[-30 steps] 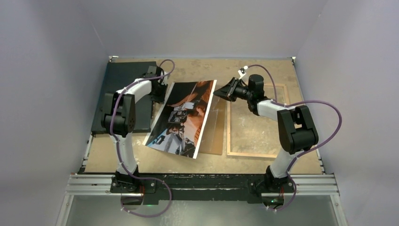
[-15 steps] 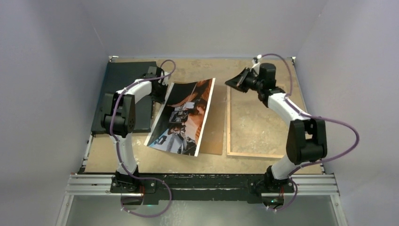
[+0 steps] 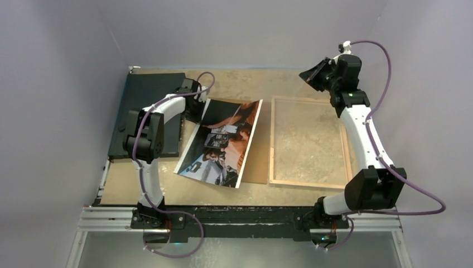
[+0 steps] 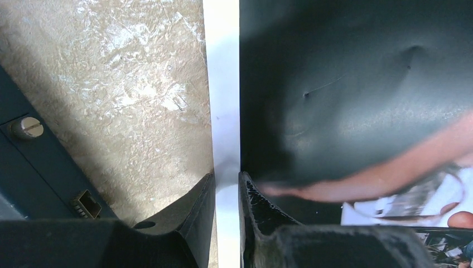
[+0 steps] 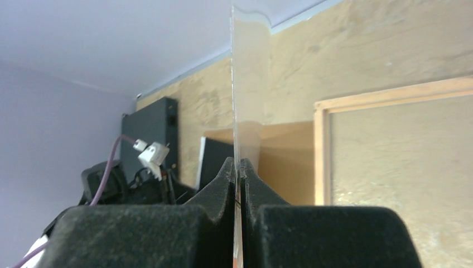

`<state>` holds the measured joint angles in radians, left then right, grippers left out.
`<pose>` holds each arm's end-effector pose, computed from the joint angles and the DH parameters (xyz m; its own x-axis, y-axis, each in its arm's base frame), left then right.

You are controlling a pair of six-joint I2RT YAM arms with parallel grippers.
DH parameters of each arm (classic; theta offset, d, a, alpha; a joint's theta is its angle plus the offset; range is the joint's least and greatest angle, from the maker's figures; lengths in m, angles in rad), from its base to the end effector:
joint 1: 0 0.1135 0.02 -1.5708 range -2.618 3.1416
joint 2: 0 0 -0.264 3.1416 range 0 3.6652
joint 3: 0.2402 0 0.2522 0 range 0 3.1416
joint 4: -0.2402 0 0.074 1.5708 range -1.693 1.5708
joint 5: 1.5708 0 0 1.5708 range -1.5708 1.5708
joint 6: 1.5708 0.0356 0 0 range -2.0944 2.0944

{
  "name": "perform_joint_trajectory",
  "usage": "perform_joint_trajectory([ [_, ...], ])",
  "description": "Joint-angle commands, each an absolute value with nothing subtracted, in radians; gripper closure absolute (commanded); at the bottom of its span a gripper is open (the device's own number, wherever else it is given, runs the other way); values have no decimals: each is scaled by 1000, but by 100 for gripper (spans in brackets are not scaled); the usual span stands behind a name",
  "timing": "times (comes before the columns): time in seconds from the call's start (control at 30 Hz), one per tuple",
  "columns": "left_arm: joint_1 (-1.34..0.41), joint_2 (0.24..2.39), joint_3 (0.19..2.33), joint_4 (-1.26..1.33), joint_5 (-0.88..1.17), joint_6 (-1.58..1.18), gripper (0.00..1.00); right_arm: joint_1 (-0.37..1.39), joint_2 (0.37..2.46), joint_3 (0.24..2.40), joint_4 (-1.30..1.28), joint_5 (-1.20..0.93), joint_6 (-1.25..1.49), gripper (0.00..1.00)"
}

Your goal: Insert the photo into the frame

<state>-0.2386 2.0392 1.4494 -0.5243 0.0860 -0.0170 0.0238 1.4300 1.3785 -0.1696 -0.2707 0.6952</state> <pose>0.4117 -0.1033 0.1644 -0.8766 0.1958 -0.4396 0.2574 0.9626 -0.0846 0.3360 0.0175 0.3984 -0.3501 0.6091 -0.7117 -0.0775 0.7383 0.6700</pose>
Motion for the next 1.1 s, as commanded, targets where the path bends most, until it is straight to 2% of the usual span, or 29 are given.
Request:
perform_joint_trajectory([
  [0.0,-250,2064,1511,-585,135,-47,80,9,1352,1498,-272,-94,619,100],
  [0.2,-274,2001,1625,-660,165,-49,72,2,1334,1567,-324,-4,583,100],
  [0.37,-407,1948,1616,-711,148,-11,68,-26,1327,1637,-362,61,567,100],
  [0.53,-558,1962,1511,-658,97,39,68,-28,1280,1615,-348,82,597,100],
  [0.67,-649,2019,1515,-632,83,48,68,-29,1261,1602,-360,87,596,100],
  [0.83,-718,2053,1518,-569,63,43,68,-29,1252,1613,-389,97,578,100],
  [1.07,-744,2112,1477,-492,-150,61,72,-29,1214,1561,-378,81,580,100],
])
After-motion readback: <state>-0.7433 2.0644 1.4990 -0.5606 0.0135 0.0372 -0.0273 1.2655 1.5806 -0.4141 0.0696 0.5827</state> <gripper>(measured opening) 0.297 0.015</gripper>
